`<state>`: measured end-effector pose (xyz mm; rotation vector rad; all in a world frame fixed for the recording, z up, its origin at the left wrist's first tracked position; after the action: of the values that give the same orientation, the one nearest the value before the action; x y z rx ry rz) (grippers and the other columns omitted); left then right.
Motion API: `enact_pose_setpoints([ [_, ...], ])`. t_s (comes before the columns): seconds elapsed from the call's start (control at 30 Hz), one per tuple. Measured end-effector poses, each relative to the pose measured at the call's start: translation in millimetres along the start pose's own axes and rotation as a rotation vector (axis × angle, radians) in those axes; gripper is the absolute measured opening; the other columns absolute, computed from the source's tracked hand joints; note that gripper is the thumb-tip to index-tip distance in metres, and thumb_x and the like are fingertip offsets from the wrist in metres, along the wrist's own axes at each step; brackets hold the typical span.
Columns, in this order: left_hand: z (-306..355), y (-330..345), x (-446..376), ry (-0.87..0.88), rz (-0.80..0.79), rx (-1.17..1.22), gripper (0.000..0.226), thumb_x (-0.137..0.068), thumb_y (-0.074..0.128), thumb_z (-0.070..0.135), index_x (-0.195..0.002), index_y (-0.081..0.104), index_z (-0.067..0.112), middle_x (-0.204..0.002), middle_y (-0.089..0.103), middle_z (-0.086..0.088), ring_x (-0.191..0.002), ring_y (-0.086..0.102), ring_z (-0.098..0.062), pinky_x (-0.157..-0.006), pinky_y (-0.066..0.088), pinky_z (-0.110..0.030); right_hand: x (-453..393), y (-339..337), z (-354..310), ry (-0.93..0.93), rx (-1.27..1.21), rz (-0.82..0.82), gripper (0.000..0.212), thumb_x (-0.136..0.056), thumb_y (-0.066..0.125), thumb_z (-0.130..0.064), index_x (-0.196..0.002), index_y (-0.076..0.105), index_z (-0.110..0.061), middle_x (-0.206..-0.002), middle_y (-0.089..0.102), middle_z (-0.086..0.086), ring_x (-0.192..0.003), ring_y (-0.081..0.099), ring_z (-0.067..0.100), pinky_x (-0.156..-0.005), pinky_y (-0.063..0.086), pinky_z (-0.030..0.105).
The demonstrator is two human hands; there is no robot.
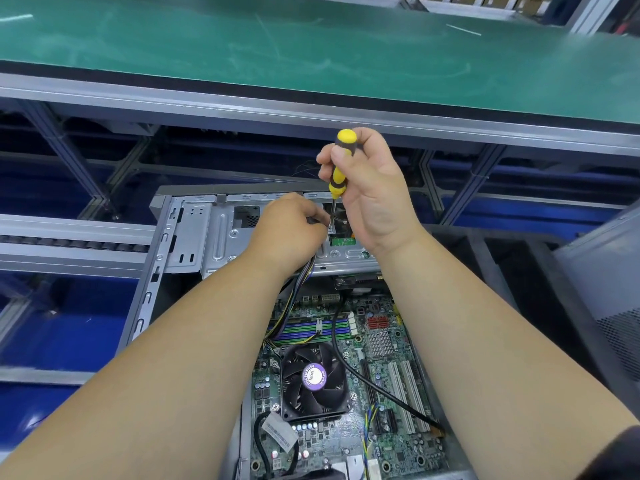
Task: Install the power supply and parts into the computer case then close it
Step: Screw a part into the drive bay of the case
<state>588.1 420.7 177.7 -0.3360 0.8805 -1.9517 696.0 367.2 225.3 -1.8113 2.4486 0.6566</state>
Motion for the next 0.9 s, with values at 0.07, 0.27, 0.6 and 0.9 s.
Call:
enact_pose_setpoints([
  [0.07,0.4,0.2,0.0,-0.005,0.004,0.008,0.027,-0.081,0.056,0.009,-0.092,0.075,0.025,-0.100,0.057,0.007,-0.091,0.054,-0.011,-0.071,0.036,-0.021,0.0,-0.2,-0.4,0.000,0.008,0.006,0.019,-0.092,0.052,-0.018,-0.110,0.050,-0.011,-0.086,0.060,0.006,-0.075,0.051,0.015,-0.077,0.044,0.027],
  [0.27,1.3,0.4,1.2,-0.011,0.013,0.010,0.028,-0.081,0.056,0.009,-0.092,0.076,0.025,-0.087,0.056,0.013,-0.084,0.054,-0.009,-0.061,0.034,-0.012,-0.3,-3.4,1.5,-0.009,-0.017,0.024,0.038,-0.104,0.031,-0.027,-0.114,0.059,-0.002,-0.089,0.059,0.009,-0.081,0.051,0.016,-0.080,0.045,0.029],
  [0.6,-0.3,0.2,0.1,-0.011,0.011,-0.004,0.028,-0.080,0.056,0.010,-0.092,0.076,0.026,-0.091,0.056,0.008,-0.085,0.053,-0.011,-0.060,0.032,-0.012,-0.6,-0.7,-0.7,-0.005,-0.034,-0.005,0.030,-0.101,0.037,-0.027,-0.115,0.052,-0.006,-0.089,0.060,0.010,-0.071,0.047,0.016,-0.074,0.044,0.026],
  [0.9,-0.7,0.7,-0.4,-0.002,0.006,0.002,0.027,-0.081,0.056,0.009,-0.094,0.075,0.024,-0.097,0.054,0.008,-0.091,0.053,-0.011,-0.070,0.035,-0.019,-1.0,-1.5,0.9,0.001,0.039,-0.039,0.016,-0.095,0.052,-0.014,-0.108,0.047,-0.006,-0.094,0.066,0.007,-0.084,0.061,0.021,-0.085,0.048,0.034],
])
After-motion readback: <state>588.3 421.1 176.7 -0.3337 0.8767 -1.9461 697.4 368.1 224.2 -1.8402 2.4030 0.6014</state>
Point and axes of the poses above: each hand's wrist, its own x-axis away from the middle knuckle, its own y-axis out of the palm, z = x × y, the point moved 2 cm from there along -x, towards the middle knuckle
